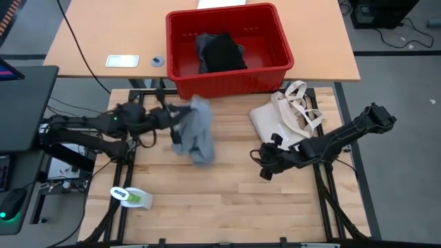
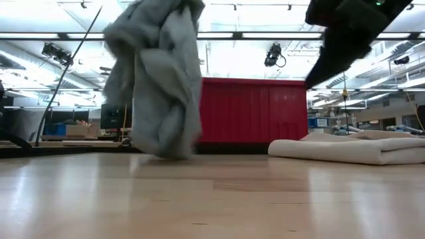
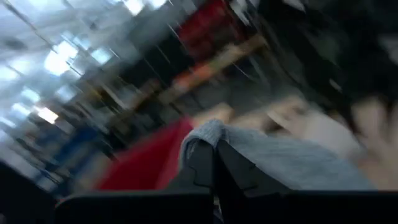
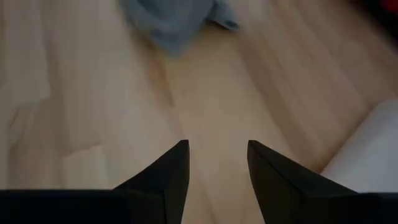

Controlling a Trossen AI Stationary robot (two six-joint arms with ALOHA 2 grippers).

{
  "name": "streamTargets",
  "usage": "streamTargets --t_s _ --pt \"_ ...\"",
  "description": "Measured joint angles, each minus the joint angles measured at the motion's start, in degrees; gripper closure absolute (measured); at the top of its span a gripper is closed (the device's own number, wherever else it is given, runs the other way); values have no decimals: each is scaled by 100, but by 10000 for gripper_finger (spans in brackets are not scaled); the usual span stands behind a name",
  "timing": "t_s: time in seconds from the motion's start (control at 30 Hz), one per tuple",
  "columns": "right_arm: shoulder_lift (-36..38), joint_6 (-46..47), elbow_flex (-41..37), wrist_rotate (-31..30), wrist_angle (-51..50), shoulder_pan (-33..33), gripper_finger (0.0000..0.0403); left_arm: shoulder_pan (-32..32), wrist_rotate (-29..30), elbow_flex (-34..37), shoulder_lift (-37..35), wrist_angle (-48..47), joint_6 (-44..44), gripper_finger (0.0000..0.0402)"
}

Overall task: Fold Laundry from Bin
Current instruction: Fold the gray shirt

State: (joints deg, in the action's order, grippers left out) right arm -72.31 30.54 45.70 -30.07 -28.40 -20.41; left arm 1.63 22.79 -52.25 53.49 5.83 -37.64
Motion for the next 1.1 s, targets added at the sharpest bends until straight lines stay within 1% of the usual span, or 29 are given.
streamTargets --t_s 0.1,0.17,0.23,0.3,0.33,0.37,0.4,0.53,0.63,0.67,0.77,0.9,1.0,1.1 --pt "0 -173 4 -306 52 126 233 54 -41 0 -9 706 -475 398" --pt "0 -277 4 -630 58 191 233 105 -231 0 -10 860 -676 396" --pt "-2 -384 4 -859 77 250 233 115 -893 -4 -14 550 -633 396" --pt "0 -489 4 -927 164 303 233 118 -1919 -4 -10 -218 -358 397" --pt "-1 -546 4 -877 219 316 233 120 -2420 -2 0 -643 -127 397" --pt "-1 -605 4 -787 280 328 233 110 -2782 2 41 -1044 129 397" --pt "-2 -630 4 -661 350 339 233 92 -2960 3 138 -1368 413 397" --pt "0 -723 1 -150 632 371 233 76 -2948 39 670 -2408 1736 396" --pt "-3 -865 1 203 820 375 233 114 -2930 28 1208 -2437 2341 386" --pt "-4 -930 1 302 918 378 233 153 -2841 28 1398 -2417 2491 378" --pt "-7 -1082 1 498 1119 377 233 267 -2774 17 1956 -2139 2523 334" --pt "-7 -1125 1 715 1172 377 233 473 -2767 20 2554 -1545 2473 241" --pt "-50 -1126 1 1023 1197 377 233 644 -2859 20 2734 -1399 2276 171" --pt "-343 -1178 4 1065 1408 326 233 765 -2853 20 2673 -1438 2219 121"
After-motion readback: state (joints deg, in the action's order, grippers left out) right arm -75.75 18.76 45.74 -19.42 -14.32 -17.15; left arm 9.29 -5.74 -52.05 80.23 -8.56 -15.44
